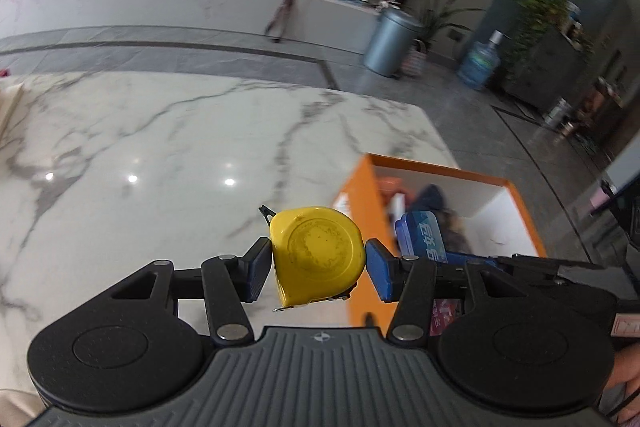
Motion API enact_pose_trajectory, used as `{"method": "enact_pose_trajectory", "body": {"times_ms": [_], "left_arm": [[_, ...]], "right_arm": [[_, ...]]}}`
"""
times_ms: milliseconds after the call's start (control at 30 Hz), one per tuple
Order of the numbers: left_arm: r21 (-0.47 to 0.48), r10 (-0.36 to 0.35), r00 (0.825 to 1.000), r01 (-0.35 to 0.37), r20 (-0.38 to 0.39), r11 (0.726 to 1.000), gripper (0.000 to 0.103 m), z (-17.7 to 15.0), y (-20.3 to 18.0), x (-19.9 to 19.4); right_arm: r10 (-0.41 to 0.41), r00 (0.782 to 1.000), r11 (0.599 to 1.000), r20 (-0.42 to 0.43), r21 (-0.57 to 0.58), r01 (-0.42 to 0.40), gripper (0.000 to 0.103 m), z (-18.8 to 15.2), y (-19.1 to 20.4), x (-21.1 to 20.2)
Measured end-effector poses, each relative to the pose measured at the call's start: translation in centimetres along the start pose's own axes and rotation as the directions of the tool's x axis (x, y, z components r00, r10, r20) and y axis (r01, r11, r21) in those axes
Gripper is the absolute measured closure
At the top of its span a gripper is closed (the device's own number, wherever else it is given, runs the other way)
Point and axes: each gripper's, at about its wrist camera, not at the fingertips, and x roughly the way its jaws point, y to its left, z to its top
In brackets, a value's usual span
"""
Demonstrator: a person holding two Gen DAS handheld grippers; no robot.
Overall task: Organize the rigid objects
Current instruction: 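Carry the tape measure and tin into the orange box with both grippers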
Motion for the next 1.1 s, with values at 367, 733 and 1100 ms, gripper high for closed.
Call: {"method": "enact_pose_trajectory", "body": {"times_ms": [367,733,1100], "left_arm": [[0.131,-0.116,0.988,0.129,-0.103,0.983,0.044,-0.5,-9.5,6.8],[0.147,-0.097,0.971,0.131,-0.217,0.980,0.044,0.5,-14.0,15.6],[0.170,-0.061,0.961,0.110,-0.270,0.979,0.044,0.3,-14.8,19.0]], "right_arm": [[-0.198,0.980,0.977,-0.027,0.073,0.199,0.057,-1.3,-12.2,-2.8],[-0.329,0.937,0.944,-0.117,-0.083,0.320,0.057,1.3,-19.6,2.4],[-0.480,0.868,0.856,-0.127,-0.285,0.432,0.057,3.4,-20.7,8.2]]}}
